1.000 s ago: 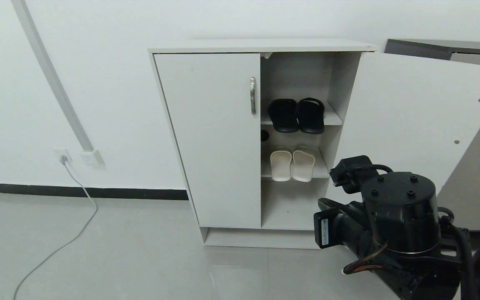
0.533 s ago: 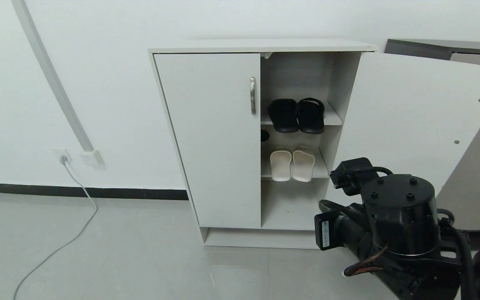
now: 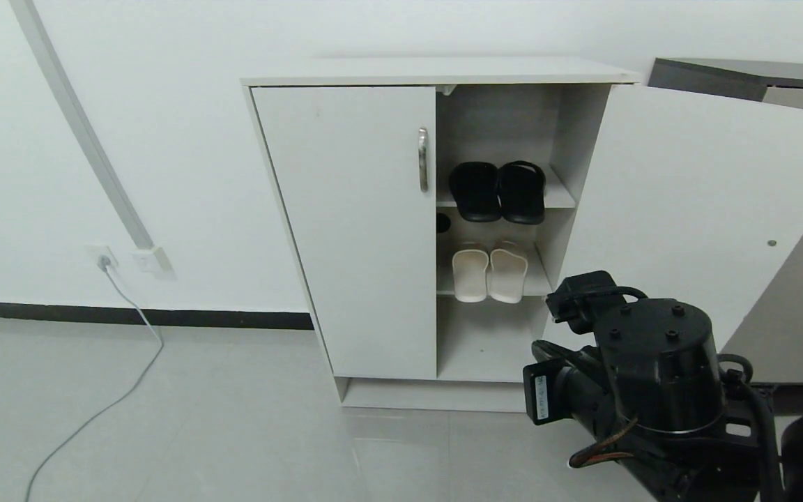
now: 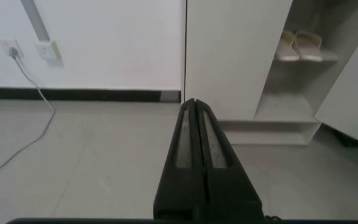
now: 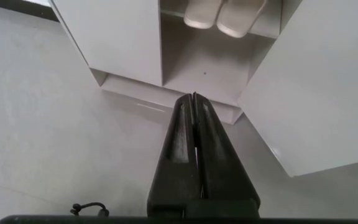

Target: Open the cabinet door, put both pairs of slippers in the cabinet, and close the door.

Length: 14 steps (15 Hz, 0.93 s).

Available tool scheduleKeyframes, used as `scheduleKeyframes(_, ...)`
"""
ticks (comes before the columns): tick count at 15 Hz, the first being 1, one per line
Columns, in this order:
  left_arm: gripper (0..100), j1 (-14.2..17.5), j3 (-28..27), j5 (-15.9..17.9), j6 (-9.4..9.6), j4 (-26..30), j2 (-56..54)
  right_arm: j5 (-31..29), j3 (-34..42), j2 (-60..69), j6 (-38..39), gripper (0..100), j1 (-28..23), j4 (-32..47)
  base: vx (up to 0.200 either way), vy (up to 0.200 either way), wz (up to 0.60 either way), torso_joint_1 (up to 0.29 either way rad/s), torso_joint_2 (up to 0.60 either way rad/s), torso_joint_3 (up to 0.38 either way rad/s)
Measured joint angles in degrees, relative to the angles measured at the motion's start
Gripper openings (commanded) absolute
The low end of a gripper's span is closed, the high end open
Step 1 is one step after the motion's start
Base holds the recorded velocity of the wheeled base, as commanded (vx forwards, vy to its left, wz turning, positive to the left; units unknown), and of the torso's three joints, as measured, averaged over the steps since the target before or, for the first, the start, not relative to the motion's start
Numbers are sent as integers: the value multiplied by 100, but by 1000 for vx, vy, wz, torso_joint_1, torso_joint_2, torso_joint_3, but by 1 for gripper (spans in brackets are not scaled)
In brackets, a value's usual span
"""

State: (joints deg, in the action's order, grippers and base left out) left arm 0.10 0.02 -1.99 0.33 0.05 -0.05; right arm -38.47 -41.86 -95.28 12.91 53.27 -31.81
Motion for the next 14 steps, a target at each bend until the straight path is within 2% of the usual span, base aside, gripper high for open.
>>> scheduleKeyframes(5, 0, -5, -2, 0, 2, -5, 0, -6, 61, 44, -38, 0, 0, -148, 0, 0, 0, 71, -522, -354)
scheduleKeyframes(14, 0, -7, -2, -1, 2, -5, -2, -1, 112, 112, -44, 0, -38, -148, 0, 0, 0, 158, -474, -324)
